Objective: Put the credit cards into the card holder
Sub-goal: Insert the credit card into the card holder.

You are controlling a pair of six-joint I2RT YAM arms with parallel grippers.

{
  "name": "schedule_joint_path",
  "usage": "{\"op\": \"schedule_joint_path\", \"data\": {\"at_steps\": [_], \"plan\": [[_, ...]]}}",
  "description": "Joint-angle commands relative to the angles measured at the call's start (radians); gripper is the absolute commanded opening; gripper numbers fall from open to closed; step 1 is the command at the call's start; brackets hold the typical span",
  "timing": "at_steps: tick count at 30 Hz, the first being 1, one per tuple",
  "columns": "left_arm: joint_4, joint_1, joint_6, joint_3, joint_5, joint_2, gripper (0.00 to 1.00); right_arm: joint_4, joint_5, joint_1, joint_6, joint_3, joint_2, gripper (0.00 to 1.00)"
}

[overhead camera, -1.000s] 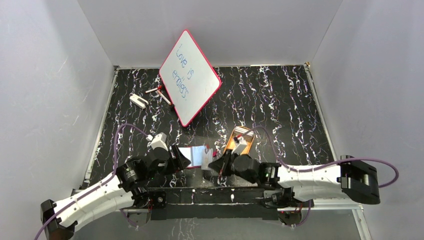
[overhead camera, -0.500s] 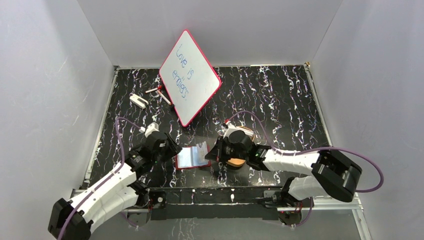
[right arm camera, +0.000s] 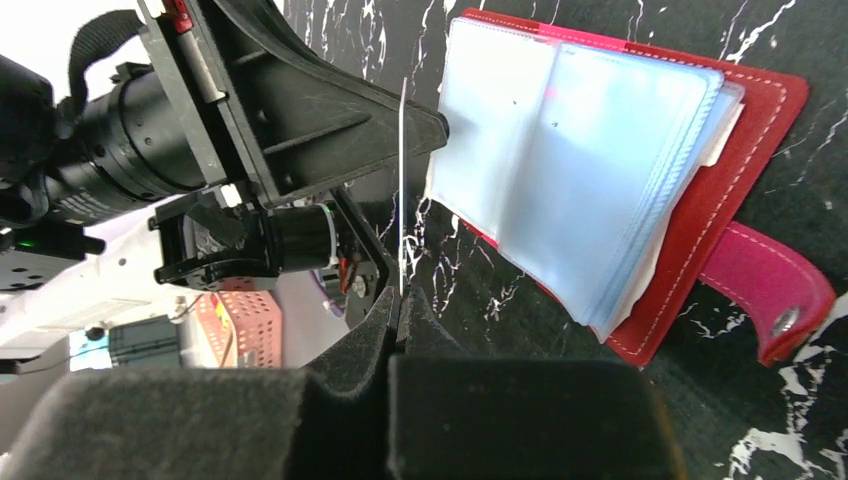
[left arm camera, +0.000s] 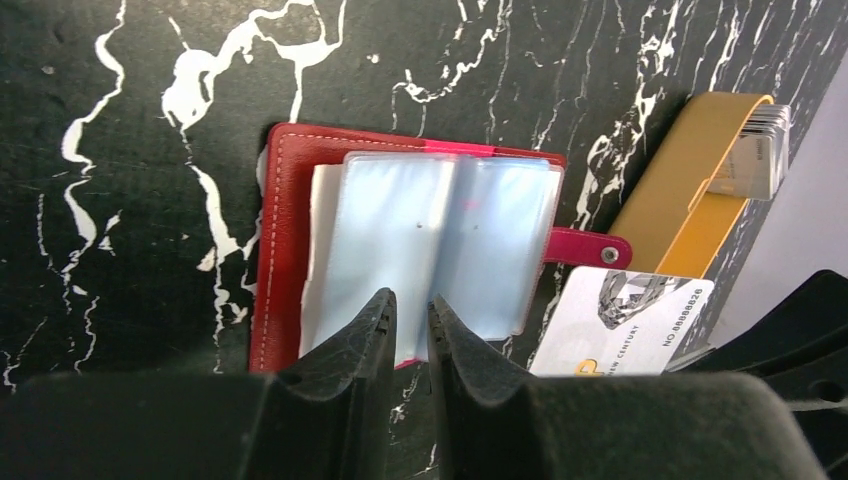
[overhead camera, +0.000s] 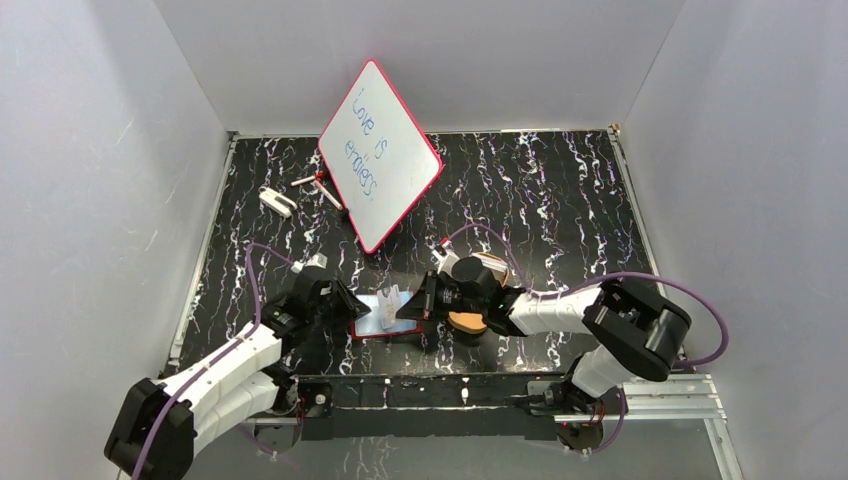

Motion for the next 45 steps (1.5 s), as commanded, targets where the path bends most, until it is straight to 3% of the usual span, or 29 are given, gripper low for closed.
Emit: {"op": "schedule_joint_path", "data": {"at_steps": [1, 13, 27, 45], "plan": [[-0.001, 0.01, 0.003, -0.027, 0.001, -0.024, 0.15, 0.104, -0.019, -0.001, 0.072, 0.008, 0.022, 0.0], [0.049, 0.012, -0.002, -0.082, -0.013, 0.023, 0.12, -0.075, 0.03, 0.01, 0.072, 0.092, 0.078, 0.0], [-0.02, 0.012, -0.023, -0.085, -0.055, -0.035, 0.08, -0.23, 0.055, 0.018, 0.057, 0.168, 0.144, 0.0], [-0.01, 0.012, -0.024, -0.094, -0.04, -0.037, 0.08, -0.191, 0.07, 0.024, 0.048, 0.184, 0.203, 0.0]]}}
